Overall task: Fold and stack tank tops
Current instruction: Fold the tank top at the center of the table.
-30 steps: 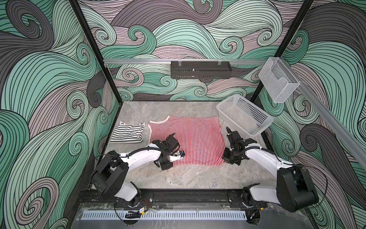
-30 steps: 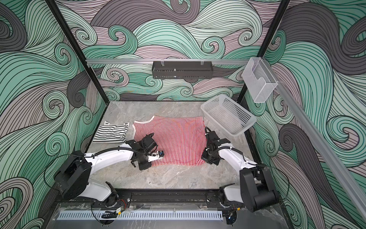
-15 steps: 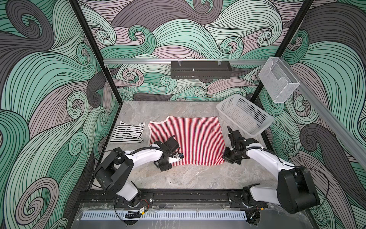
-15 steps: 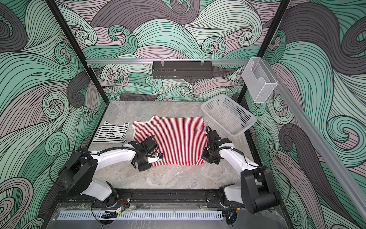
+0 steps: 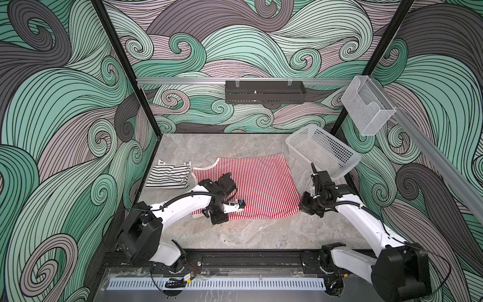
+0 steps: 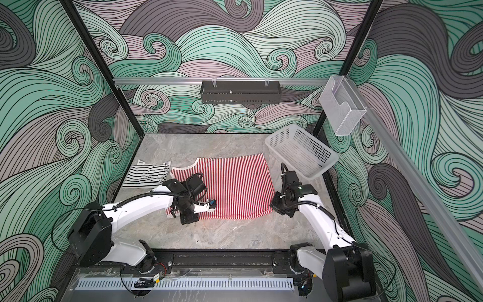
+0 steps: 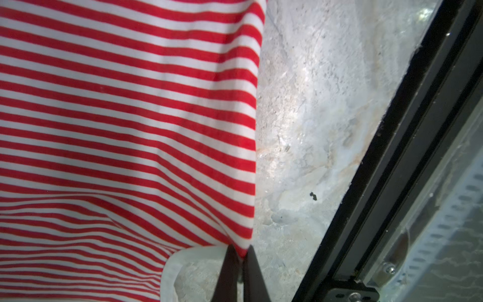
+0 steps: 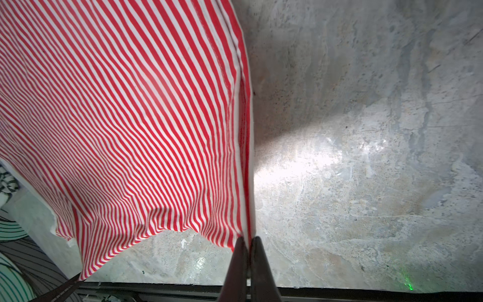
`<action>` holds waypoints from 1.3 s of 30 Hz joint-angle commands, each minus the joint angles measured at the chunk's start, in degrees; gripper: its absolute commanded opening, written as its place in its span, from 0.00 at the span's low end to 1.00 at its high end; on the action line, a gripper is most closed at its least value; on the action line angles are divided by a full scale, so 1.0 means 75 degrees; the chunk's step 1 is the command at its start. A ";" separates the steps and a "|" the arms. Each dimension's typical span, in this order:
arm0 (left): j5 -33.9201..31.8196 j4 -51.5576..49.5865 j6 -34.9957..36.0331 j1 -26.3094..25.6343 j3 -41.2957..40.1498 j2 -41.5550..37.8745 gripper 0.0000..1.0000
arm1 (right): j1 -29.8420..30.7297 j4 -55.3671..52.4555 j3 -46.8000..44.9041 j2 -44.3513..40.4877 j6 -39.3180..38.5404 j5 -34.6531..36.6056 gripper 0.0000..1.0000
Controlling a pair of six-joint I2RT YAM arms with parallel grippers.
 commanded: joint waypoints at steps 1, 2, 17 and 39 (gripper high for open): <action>-0.0424 -0.0227 0.0342 0.0138 0.0102 0.0061 0.00 | -0.0152 -0.0159 0.0536 0.0340 -0.0243 -0.0233 0.00; -0.0507 -0.0153 0.0424 0.0232 0.0136 0.0154 0.00 | -0.0195 -0.0138 0.0713 0.0536 -0.0314 -0.0271 0.00; -0.1215 0.1149 0.0571 0.1502 0.1566 0.1344 0.00 | -0.0602 0.0873 0.2247 0.3022 -0.0716 -0.0427 0.00; -0.3131 0.2973 -0.0336 0.1917 0.1863 0.2736 0.06 | -0.0786 0.2065 0.3083 0.4920 -0.0747 -0.0155 0.10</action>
